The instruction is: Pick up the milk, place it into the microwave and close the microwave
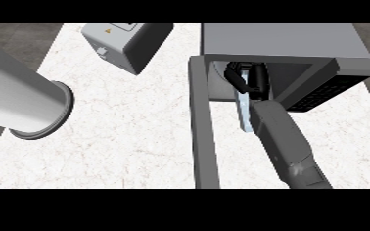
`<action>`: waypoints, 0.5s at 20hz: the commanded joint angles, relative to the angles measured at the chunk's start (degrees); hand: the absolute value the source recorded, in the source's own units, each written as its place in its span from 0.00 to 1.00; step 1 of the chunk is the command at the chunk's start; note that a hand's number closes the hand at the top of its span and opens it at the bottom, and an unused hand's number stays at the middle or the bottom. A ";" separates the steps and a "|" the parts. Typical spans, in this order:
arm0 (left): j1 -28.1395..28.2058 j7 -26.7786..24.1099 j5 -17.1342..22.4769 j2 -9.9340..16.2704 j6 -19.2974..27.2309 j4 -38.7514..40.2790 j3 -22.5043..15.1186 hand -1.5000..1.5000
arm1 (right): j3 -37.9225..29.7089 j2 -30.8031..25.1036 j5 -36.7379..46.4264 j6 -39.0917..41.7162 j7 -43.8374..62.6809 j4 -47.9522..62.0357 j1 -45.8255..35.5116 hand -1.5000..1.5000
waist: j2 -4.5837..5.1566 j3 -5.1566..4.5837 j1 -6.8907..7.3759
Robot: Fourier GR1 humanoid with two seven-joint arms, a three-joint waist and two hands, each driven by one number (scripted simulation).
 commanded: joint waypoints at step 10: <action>-2.54 -1.46 -2.92 -1.31 -1.58 3.37 -0.76 0.00 | -2.31 -2.33 5.71 -9.55 -10.62 18.28 -13.34 1.00 | 0.56 0.00 1.45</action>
